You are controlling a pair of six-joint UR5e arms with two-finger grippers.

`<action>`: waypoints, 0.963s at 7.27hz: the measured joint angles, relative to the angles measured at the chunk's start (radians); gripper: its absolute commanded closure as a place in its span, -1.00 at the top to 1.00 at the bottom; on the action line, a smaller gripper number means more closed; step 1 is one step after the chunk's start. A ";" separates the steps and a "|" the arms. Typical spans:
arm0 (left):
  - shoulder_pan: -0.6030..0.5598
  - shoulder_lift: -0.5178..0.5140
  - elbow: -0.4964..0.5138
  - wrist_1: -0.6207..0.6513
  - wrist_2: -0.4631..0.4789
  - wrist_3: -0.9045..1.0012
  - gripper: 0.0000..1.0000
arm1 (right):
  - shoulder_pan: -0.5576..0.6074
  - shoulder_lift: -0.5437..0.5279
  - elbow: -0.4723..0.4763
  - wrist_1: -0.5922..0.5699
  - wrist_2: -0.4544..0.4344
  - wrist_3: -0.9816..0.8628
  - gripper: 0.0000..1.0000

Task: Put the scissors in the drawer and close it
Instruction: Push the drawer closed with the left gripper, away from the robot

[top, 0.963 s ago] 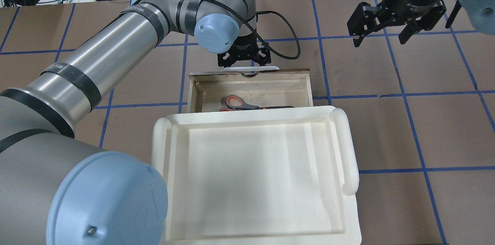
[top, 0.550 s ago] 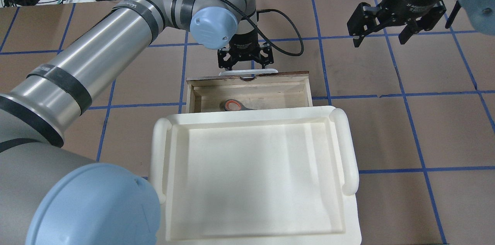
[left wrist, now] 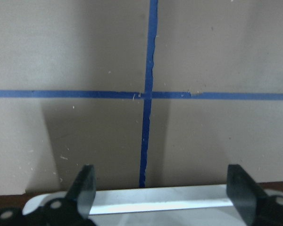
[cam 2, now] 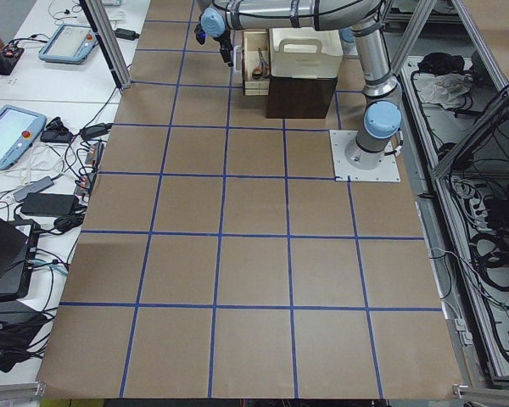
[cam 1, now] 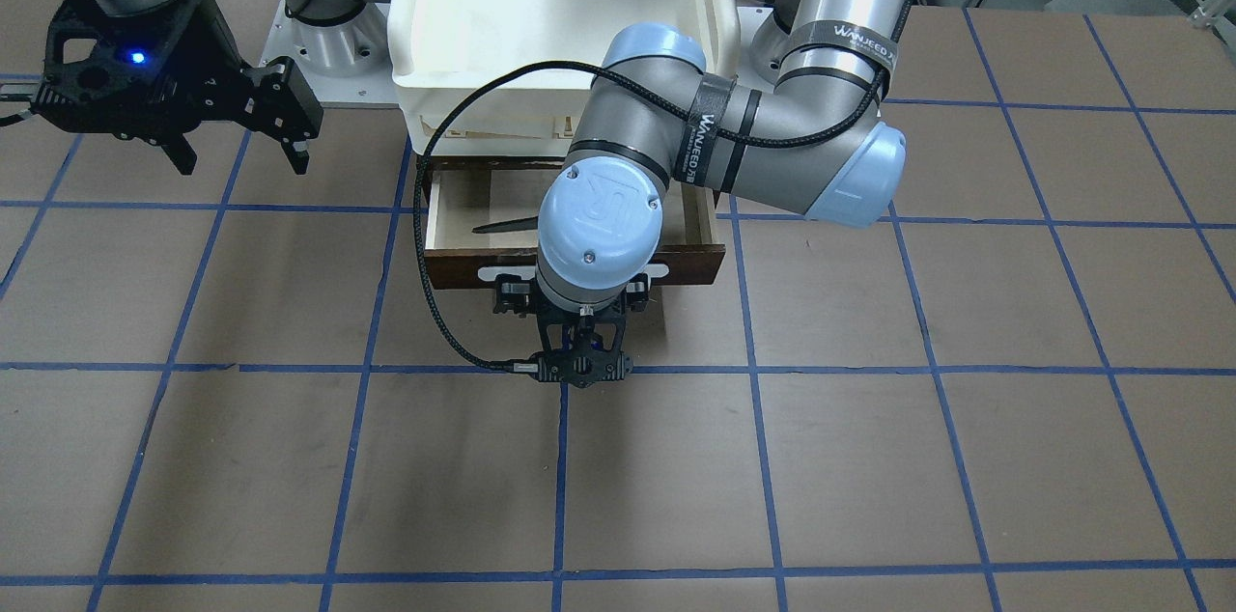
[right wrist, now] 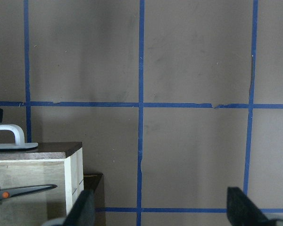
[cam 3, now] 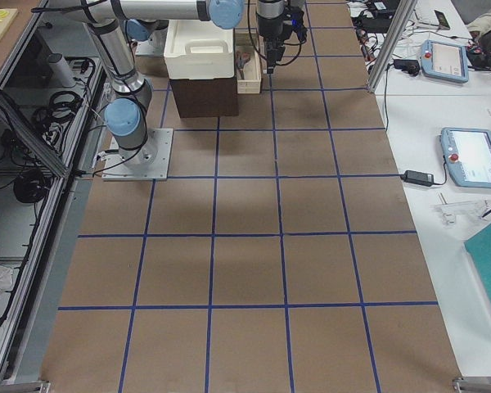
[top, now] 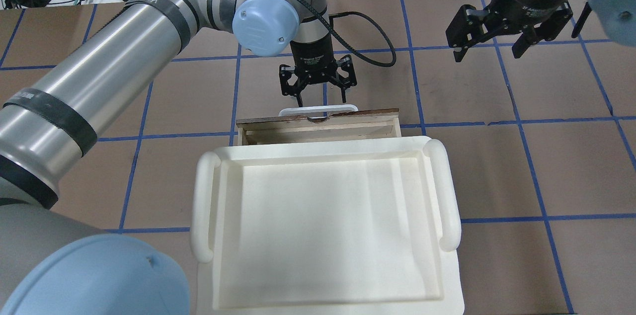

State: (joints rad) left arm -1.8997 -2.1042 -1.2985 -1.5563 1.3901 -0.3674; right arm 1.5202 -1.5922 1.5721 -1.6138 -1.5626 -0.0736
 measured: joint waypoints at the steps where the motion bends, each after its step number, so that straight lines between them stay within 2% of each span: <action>1: 0.002 0.003 -0.002 -0.007 -0.004 0.000 1.00 | 0.000 0.000 0.002 -0.001 0.000 0.000 1.00; 2: 0.005 0.003 0.000 -0.001 -0.002 0.004 1.00 | 0.000 0.000 0.004 -0.003 0.000 0.001 1.00; 5: 0.008 -0.015 -0.002 0.100 0.095 0.028 1.00 | 0.000 0.000 0.006 -0.009 0.000 0.001 1.00; 7: 0.007 -0.012 -0.009 0.062 0.079 0.030 1.00 | 0.000 0.000 0.006 -0.011 0.003 0.001 1.00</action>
State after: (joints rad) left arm -1.8928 -2.1161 -1.3078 -1.4940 1.4689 -0.3377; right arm 1.5202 -1.5923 1.5784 -1.6243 -1.5598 -0.0725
